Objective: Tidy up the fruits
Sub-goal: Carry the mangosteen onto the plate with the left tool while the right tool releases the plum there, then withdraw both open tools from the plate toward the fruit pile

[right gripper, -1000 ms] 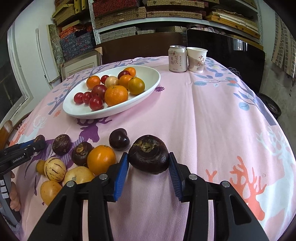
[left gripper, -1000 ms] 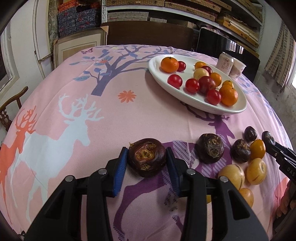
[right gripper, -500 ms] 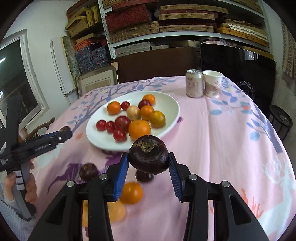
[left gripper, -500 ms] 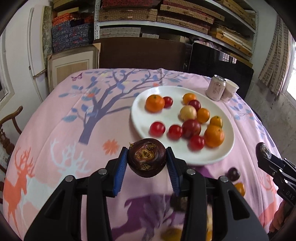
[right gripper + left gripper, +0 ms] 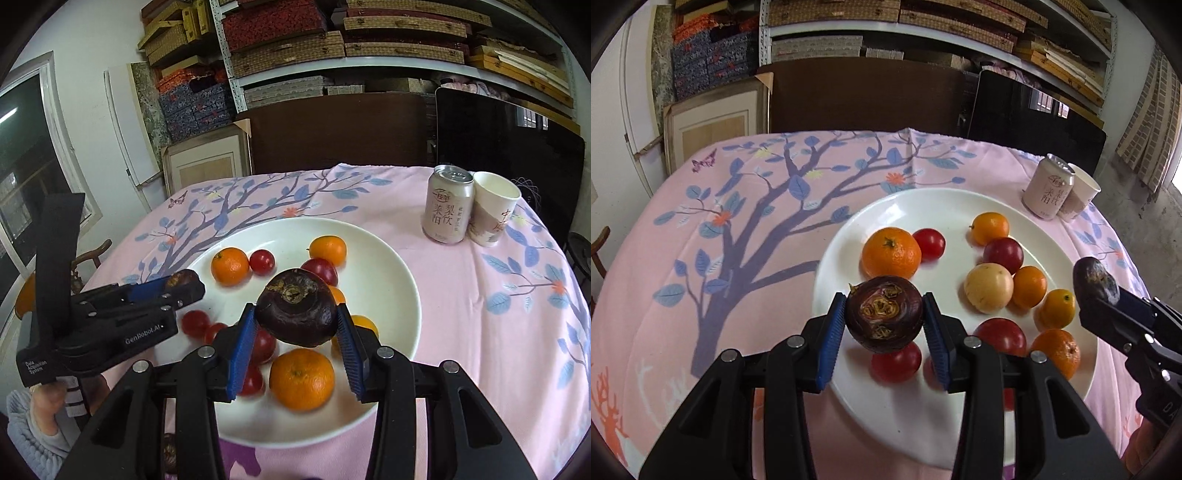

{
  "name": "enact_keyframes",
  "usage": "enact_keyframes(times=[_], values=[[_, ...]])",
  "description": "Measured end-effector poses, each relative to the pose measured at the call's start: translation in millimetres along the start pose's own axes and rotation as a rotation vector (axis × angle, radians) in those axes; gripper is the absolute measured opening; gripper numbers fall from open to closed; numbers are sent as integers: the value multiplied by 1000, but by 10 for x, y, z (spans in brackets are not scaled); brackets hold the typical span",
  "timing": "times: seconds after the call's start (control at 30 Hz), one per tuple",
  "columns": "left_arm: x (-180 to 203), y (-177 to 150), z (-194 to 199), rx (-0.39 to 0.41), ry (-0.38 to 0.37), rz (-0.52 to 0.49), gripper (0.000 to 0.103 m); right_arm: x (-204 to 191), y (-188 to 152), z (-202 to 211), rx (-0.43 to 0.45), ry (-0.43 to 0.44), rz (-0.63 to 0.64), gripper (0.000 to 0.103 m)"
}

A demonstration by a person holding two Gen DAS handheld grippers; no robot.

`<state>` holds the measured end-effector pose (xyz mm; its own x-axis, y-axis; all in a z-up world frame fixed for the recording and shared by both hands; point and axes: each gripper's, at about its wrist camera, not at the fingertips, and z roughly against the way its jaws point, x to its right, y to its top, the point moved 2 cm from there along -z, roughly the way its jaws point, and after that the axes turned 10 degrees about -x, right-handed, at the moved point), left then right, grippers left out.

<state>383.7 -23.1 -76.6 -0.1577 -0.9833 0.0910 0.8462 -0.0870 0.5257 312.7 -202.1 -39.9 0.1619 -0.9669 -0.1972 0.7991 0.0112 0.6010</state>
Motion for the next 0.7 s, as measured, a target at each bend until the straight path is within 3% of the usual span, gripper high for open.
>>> enact_keyframes(times=[0.17, 0.2, 0.27, 0.53, 0.7], values=[[28, 20, -134, -22, -28, -16, 45, 58, -9, -199, -40, -9, -6, 45], [34, 8, -116, -16, -27, -21, 48, 53, -11, -190, -24, -8, -1, 51], [35, 14, -54, 8, -28, -19, 66, 43, -7, -172, -24, 3, 0, 56], [1, 10, 237, 61, -13, -5, 67, 85, -32, 125, 19, 23, -39, 58], [58, -205, 532, 77, -19, -7, 68, 88, -187, 336, 38, 44, -62, 62]])
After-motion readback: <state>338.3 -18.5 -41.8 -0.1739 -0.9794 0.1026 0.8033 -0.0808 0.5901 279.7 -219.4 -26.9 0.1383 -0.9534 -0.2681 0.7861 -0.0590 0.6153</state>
